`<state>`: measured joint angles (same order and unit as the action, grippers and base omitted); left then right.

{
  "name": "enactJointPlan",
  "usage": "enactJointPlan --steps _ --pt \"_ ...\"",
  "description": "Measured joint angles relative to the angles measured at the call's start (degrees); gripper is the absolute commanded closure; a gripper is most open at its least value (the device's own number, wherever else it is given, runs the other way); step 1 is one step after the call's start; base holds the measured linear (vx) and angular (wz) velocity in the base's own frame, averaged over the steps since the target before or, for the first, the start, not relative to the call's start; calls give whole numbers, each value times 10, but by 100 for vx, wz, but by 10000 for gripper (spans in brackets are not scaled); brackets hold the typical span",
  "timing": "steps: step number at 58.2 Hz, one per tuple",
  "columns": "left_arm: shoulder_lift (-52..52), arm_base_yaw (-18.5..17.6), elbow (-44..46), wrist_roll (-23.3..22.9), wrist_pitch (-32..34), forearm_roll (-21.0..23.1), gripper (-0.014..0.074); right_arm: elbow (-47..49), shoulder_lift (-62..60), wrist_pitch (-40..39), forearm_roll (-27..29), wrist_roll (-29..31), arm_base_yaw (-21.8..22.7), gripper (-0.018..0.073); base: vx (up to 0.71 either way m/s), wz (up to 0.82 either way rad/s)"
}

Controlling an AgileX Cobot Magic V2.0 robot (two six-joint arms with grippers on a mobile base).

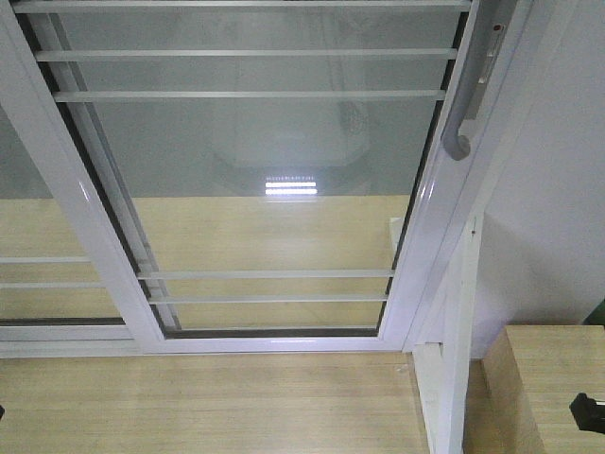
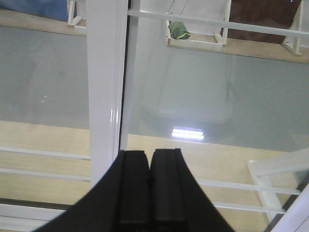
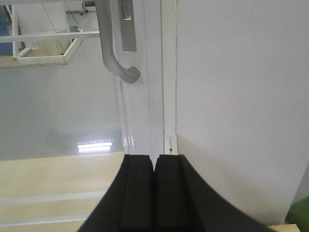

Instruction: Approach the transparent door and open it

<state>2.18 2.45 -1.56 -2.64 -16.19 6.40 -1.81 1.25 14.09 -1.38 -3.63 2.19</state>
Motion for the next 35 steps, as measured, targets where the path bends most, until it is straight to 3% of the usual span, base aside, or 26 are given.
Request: enactJointPlan --steps 23,35 --pt "0 0 0 0 18 0 602 0 0 -4 -1 1 0 567 0 0" --pt "0 0 0 -2 156 1 602 0 0 -105 -1 1 0 567 0 0"
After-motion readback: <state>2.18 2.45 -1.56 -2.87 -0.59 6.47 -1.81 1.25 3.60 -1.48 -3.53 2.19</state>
